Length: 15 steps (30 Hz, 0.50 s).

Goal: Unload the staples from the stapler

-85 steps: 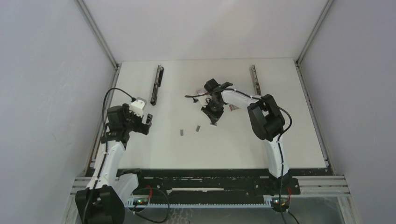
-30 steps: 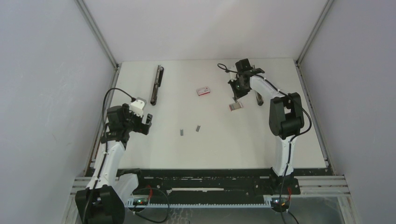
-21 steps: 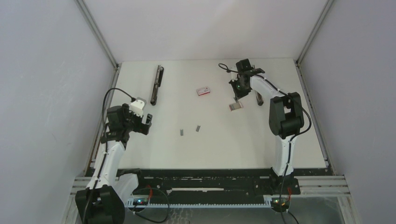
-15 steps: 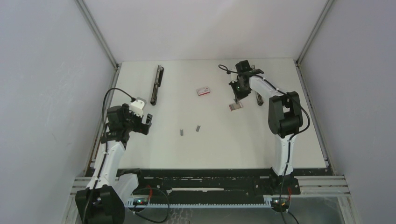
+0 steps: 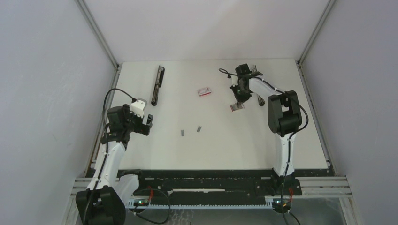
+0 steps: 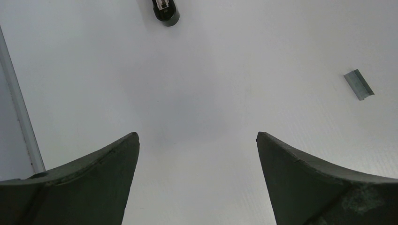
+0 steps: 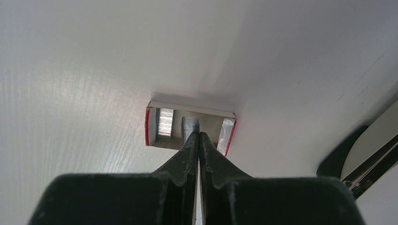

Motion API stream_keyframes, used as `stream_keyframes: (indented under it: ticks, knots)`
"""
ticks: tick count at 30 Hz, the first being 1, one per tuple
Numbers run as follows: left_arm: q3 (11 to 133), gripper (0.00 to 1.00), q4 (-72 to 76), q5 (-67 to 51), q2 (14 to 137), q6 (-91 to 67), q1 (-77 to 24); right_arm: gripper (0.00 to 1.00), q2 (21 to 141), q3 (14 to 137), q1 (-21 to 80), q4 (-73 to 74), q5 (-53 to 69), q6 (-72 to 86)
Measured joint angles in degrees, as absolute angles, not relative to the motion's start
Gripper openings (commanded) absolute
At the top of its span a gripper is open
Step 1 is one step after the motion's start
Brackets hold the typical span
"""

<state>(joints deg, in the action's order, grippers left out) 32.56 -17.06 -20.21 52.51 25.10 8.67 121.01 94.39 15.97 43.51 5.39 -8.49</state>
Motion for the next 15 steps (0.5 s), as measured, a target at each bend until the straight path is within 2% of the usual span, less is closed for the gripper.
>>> stream_keyframes:
  ticks: [15]
  knots:
    - [32.56, 1.00, -17.08, -20.23, 52.49, 25.12, 8.67, 0.00, 122.48, 94.39, 16.67, 43.42, 4.29, -7.77]
